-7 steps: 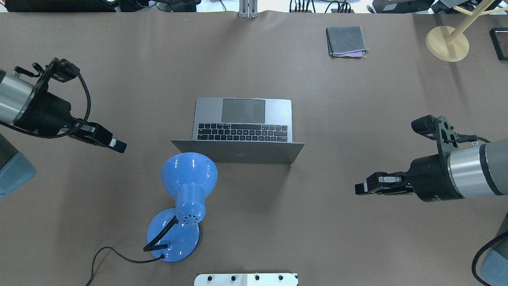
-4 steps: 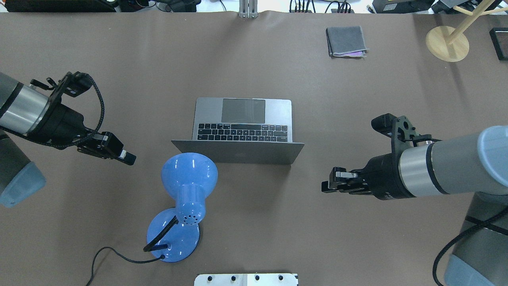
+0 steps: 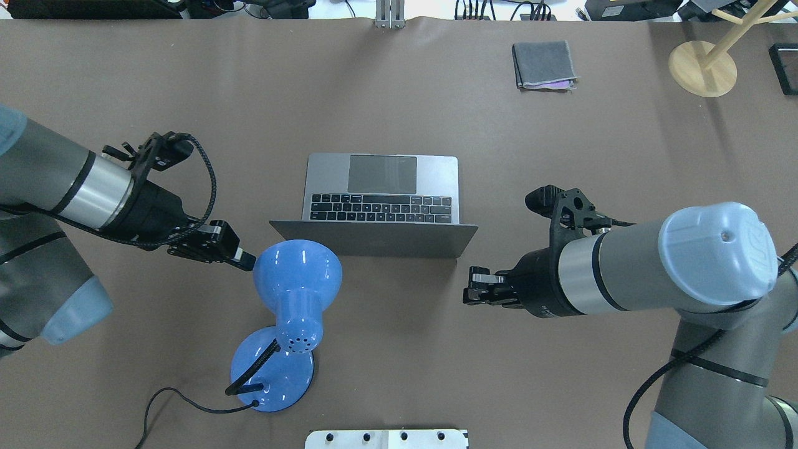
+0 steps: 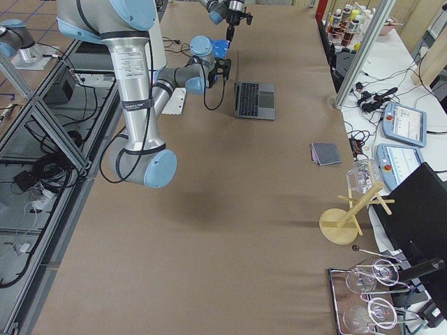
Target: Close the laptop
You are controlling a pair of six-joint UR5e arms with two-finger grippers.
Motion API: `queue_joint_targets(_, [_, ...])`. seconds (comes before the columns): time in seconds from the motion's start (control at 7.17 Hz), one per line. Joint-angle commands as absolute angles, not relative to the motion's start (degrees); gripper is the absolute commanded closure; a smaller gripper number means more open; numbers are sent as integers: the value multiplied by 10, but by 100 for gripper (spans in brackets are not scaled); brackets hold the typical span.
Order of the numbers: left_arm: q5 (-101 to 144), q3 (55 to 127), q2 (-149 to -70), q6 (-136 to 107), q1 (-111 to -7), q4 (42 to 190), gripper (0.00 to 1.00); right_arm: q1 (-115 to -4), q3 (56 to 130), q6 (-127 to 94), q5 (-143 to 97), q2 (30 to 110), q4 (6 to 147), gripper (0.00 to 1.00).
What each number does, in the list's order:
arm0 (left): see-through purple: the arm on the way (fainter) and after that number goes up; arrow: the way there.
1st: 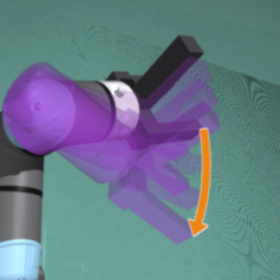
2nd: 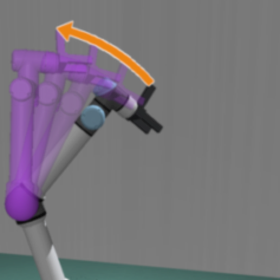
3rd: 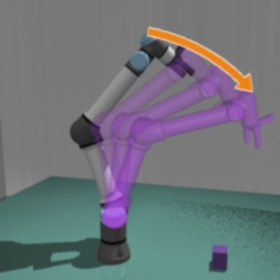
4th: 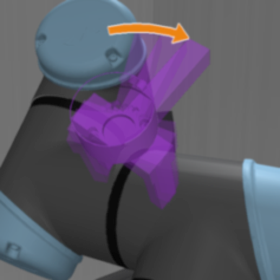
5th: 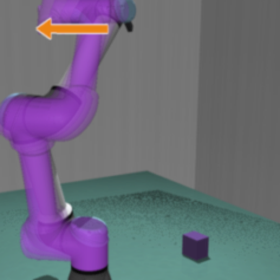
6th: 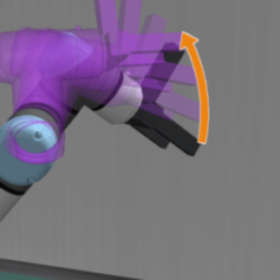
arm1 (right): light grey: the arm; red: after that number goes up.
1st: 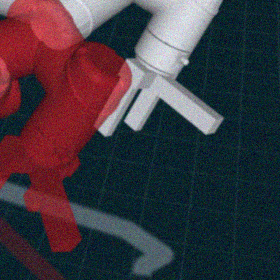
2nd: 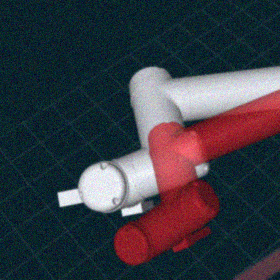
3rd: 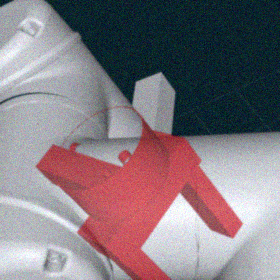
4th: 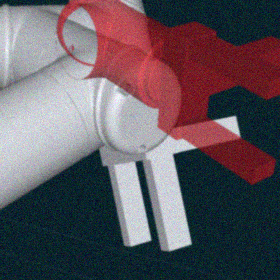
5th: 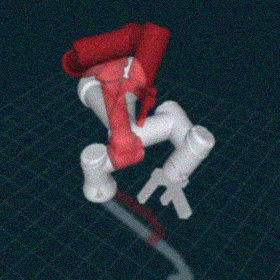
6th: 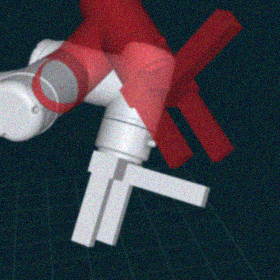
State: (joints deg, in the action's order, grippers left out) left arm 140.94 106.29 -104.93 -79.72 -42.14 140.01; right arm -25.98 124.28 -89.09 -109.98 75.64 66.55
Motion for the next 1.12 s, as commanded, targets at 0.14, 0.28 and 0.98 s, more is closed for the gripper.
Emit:
queue_joint_targets(0.14, [1375,1045,-1085,-815,-396,1397,100,-289,1197,-883,-1099,720,666,100])
queue_joint_targets(0.28, [1375,1041,-1089,-815,-396,1397,100,-297,1187,-883,-1100,708,667,100])
queue_joint_targets(0.98, [1375,1009,-1108,-808,-412,1394,100,-325,1162,-882,-1103,675,689,100])
